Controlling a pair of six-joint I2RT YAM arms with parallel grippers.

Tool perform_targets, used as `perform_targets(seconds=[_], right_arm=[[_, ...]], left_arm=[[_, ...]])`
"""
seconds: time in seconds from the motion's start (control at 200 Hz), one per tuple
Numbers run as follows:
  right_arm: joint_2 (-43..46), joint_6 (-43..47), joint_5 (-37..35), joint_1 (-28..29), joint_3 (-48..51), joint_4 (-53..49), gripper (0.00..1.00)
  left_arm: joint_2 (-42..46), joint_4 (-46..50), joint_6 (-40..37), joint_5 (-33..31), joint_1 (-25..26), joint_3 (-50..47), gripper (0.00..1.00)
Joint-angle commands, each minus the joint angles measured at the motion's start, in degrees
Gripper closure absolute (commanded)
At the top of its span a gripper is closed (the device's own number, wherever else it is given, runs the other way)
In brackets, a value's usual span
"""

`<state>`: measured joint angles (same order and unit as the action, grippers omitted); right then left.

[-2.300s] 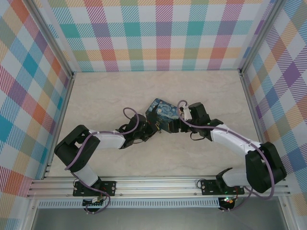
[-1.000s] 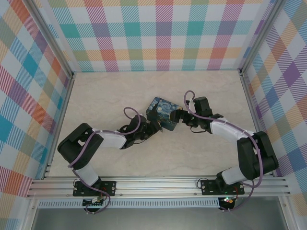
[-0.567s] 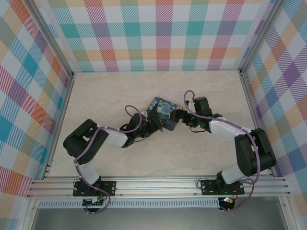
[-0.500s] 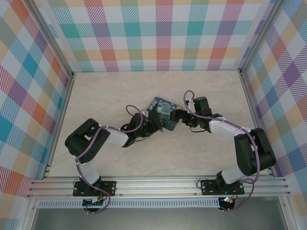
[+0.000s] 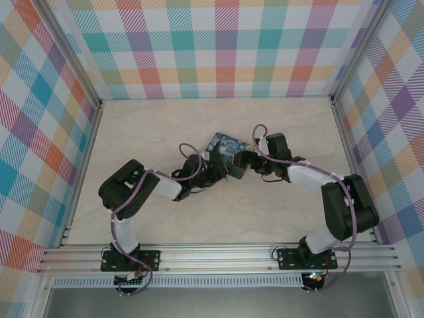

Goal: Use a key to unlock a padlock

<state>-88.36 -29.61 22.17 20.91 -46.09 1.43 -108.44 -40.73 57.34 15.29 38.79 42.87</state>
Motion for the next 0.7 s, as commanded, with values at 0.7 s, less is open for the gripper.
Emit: perform_targets(seconds=[0.7], right_arm=[[-5.6, 2.9, -0.2, -0.6, -4.1, 3.5, 0.08]], left_arm=[[-5.5, -9.0, -4.3, 0.4, 0.7, 2.3, 0.65]])
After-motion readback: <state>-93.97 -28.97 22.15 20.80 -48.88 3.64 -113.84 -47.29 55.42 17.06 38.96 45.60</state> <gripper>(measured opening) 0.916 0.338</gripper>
